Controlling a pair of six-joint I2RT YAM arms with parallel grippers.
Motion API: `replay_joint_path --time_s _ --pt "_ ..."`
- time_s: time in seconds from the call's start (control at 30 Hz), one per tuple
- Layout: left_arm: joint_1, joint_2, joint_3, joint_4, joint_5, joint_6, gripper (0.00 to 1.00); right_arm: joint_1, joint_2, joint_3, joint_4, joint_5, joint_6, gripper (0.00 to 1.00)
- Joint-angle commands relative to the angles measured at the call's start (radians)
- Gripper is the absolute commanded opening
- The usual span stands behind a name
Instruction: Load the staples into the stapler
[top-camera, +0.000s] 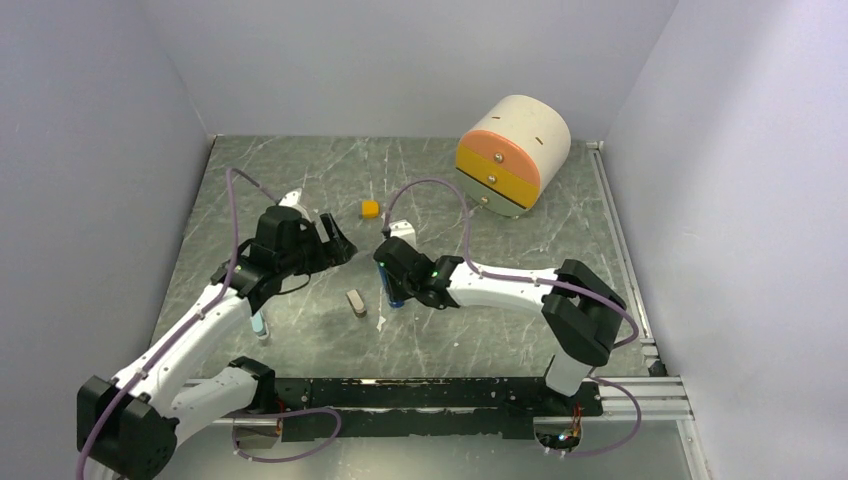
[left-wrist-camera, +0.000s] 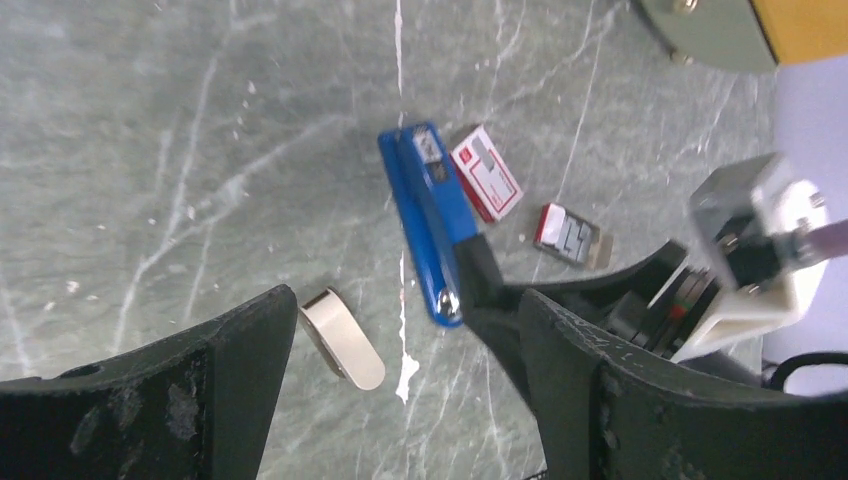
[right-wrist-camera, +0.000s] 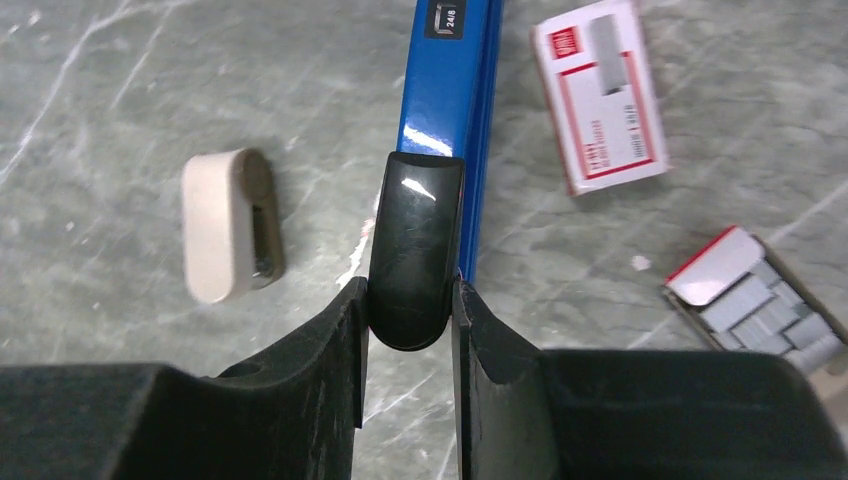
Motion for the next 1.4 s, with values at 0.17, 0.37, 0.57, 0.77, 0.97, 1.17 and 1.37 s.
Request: replay_joint_path --time_s 0.17,0.37,0.57,0.77,0.97,1.17,1.37 --pt "0.007 0.086 -0.033 0.107 0.156 0.0 0.86 -0.037 -0.08 -0.073 0.035 0.002 -0.073 0.13" --pt "0.006 0.11 -0.032 0.128 0.165 0.003 0.86 -0.047 -0.153 -0.117 -0.009 -0.059 -0.126 0.13" --pt "0.007 0.131 -0.036 0.138 0.167 0.006 0.86 -0.058 -0.196 -0.139 -0.088 -0.023 -0.069 0.13" --pt "0.006 0.144 -0.041 0.142 0.171 0.007 0.85 -0.062 -0.244 -0.178 -0.147 -0.014 -0.029 0.13" --pt "0.006 0.166 -0.043 0.163 0.194 0.0 0.85 -0.086 -0.251 -0.18 -0.203 0.059 0.037 0.12" --pt "0.007 0.191 -0.059 0.217 0.246 -0.028 0.84 -0.155 -0.213 -0.168 -0.172 0.103 0.117 0.11" --pt "0.005 0.219 -0.059 0.235 0.28 -0.029 0.83 -0.168 -0.18 -0.128 0.015 -0.005 0.037 0.11"
